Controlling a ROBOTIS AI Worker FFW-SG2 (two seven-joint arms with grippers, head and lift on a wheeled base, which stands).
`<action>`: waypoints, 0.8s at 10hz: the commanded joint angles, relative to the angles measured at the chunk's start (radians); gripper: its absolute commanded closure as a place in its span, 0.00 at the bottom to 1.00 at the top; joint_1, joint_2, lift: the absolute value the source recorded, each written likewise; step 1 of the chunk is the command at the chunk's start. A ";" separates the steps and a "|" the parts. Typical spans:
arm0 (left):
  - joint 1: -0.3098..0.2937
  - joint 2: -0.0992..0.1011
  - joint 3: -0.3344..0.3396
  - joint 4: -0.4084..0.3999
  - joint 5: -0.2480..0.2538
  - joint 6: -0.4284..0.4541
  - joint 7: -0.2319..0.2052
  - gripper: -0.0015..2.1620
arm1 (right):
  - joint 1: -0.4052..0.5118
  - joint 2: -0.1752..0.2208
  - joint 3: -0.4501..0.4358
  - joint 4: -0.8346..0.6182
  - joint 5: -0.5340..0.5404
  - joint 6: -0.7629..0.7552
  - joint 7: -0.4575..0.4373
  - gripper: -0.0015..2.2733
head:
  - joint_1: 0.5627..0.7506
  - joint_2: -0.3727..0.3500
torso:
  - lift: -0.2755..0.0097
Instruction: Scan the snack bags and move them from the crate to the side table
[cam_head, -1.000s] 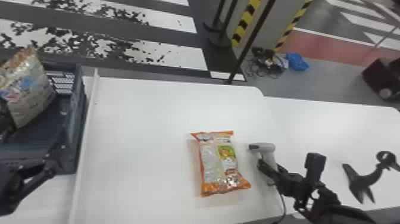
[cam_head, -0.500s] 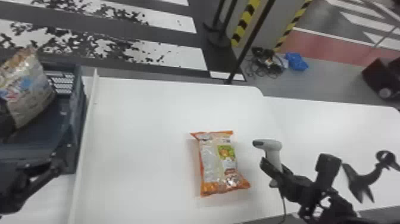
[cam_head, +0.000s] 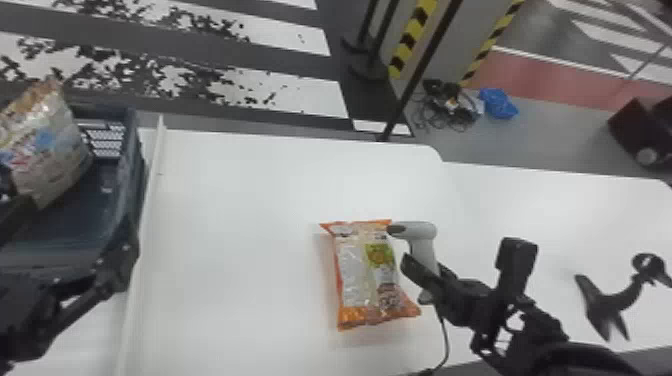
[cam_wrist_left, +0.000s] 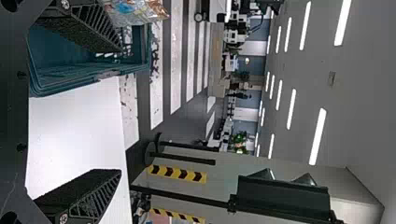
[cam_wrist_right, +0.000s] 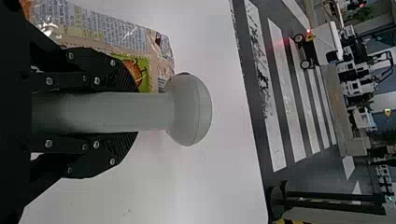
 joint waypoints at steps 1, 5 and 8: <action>0.008 0.000 0.005 -0.007 -0.001 0.000 0.000 0.03 | -0.013 0.001 0.034 0.006 0.019 0.001 -0.003 0.98 | 0.70 0.06 | 0.66; 0.009 0.000 0.008 -0.008 -0.003 0.000 0.000 0.03 | -0.016 -0.004 0.067 0.046 0.039 -0.020 -0.001 0.98 | 0.70 0.11 | 0.66; 0.012 0.000 0.011 -0.007 -0.003 -0.003 0.002 0.03 | -0.031 -0.007 0.094 0.057 0.063 -0.023 -0.001 0.98 | 0.70 0.12 | 0.66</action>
